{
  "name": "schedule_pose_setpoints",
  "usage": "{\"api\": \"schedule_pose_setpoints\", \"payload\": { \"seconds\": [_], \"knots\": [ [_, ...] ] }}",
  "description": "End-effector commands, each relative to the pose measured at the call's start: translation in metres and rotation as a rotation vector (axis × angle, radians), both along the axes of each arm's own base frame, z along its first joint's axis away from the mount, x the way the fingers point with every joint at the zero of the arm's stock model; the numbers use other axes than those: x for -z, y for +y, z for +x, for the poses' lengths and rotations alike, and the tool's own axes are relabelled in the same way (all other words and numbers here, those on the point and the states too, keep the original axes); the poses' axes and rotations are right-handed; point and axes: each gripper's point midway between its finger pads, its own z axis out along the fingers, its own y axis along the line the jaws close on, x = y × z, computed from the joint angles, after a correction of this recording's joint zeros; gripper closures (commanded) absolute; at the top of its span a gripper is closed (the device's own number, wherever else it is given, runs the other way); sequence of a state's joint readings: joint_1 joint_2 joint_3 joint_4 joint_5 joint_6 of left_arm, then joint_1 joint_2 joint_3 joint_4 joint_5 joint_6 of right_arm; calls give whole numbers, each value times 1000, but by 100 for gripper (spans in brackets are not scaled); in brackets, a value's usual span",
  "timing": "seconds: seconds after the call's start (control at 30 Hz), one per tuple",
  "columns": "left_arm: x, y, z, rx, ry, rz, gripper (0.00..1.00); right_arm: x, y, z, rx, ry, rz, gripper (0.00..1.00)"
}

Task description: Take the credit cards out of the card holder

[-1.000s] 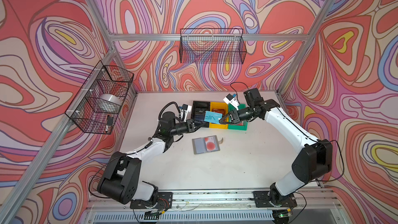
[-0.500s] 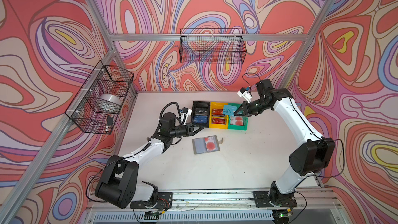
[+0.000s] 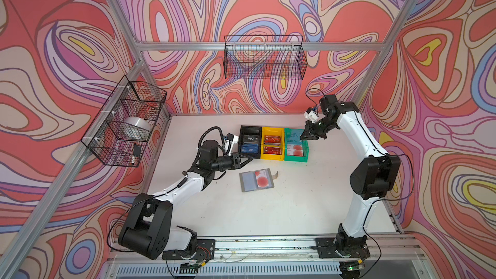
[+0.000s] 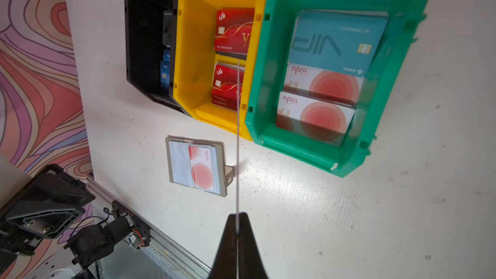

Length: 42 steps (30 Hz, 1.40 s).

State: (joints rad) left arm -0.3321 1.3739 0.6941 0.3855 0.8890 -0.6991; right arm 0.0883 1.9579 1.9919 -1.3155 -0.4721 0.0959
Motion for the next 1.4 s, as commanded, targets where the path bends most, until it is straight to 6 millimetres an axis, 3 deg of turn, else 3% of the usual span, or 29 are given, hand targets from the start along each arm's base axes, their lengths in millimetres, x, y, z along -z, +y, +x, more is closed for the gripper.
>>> {"api": "schedule_pose_setpoints", "payload": {
  "seconds": [0.0,0.2,0.87,1.37],
  "knots": [
    [-16,2,2,0,-61,-12,79,7,-12,5,29,45,-70,100],
    [-16,2,3,-2,-61,-13,80,39,-11,19,16,117,-73,100],
    [-11,3,9,-21,-47,-9,81,98,1,42,-10,202,-11,100],
    [-12,4,9,-28,-45,-3,81,104,2,61,1,180,12,100]
  ]
}}
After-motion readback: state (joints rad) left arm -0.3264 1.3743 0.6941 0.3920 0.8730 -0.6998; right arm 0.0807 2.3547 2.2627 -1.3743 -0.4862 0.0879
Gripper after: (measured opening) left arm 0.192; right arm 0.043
